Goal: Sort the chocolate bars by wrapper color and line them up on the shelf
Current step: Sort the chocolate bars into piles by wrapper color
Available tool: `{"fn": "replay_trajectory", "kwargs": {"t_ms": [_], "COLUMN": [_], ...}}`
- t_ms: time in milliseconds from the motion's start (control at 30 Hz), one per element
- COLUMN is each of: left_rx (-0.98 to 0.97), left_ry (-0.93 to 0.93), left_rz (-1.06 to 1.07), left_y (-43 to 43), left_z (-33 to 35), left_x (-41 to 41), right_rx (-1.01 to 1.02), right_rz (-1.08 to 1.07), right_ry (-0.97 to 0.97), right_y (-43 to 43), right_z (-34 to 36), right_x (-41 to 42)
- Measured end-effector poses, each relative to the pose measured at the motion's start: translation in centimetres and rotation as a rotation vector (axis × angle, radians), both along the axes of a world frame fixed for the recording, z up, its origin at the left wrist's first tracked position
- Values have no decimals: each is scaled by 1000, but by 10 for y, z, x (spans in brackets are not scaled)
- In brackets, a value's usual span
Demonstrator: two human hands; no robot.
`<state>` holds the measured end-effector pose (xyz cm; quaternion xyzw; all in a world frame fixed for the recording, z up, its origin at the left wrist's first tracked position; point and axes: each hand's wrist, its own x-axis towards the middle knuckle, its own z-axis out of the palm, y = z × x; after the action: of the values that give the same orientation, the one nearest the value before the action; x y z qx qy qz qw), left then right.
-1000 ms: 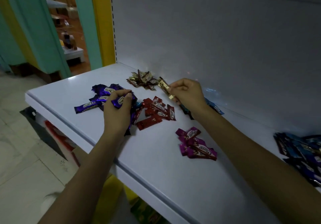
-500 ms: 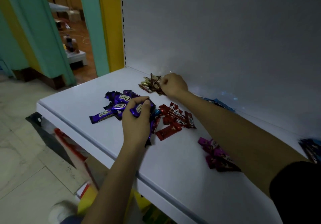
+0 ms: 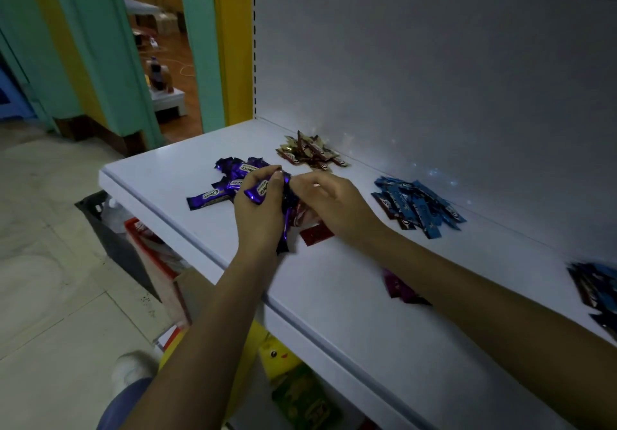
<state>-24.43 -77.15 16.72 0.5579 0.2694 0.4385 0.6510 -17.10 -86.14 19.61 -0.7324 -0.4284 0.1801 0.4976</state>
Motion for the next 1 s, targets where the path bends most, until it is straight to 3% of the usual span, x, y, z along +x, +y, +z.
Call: {"fn": "replay_trajectory", "kwargs": {"t_ms": [367,600,867,1000], "left_rx": [94,101,72,158], "left_ry": [74,104,59,96], "left_rz": [147,157,75,-59], "left_y": [-4,-1,0,-4], "left_z": [-5,-7,-7,-5], "left_x": [3,7,5,1], "right_rx": [-49,47,18,-73], "right_rz": [-66,-83,-219,-215], "right_ry": [182,363,292,91], "right_y": [3,0,0,-11], "right_z": [11,8,15,12], "right_x": [-7,14,40,47]}}
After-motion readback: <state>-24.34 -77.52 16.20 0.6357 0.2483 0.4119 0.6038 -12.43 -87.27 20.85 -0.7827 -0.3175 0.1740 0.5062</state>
